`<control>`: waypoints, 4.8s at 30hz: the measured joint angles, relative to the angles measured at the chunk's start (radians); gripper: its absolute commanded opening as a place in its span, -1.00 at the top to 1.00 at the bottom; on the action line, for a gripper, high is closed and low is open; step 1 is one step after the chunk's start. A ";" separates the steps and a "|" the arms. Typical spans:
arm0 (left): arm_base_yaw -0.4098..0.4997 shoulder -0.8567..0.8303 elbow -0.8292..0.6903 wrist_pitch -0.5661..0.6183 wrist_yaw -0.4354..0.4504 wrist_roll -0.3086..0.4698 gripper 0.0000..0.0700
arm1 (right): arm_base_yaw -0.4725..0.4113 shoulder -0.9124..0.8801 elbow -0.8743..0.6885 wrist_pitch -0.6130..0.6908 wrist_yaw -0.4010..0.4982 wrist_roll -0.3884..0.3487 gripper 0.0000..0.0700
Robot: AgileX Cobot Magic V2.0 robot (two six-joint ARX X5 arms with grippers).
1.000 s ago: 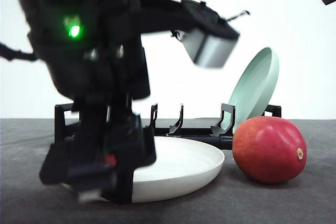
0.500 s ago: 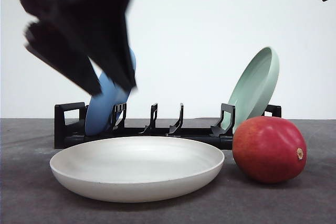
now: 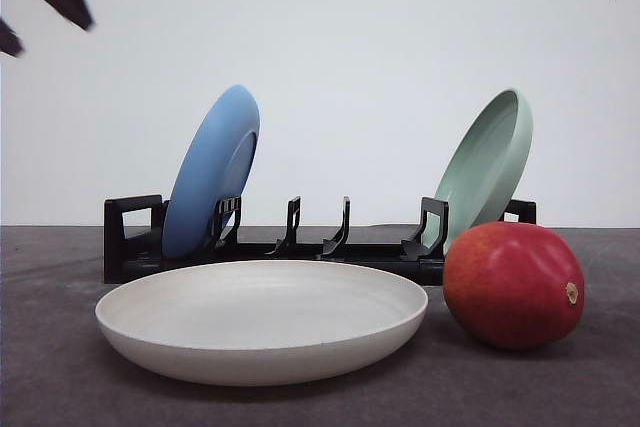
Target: Place pomegranate in white plate
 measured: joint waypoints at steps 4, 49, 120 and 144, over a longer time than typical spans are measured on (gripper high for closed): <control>0.055 -0.024 -0.014 -0.009 0.015 -0.001 -0.36 | 0.016 0.026 0.000 -0.021 -0.039 0.065 -0.21; 0.052 -0.035 -0.014 -0.004 0.018 -0.003 -0.35 | 0.234 0.888 0.220 -0.077 0.132 0.195 -0.42; 0.052 -0.002 -0.014 -0.028 0.018 -0.002 -0.35 | 0.528 0.890 0.294 0.325 0.114 0.072 -0.97; 0.052 -0.002 -0.014 -0.074 0.018 -0.002 -0.35 | -0.023 0.337 -0.088 0.228 0.115 0.106 -0.97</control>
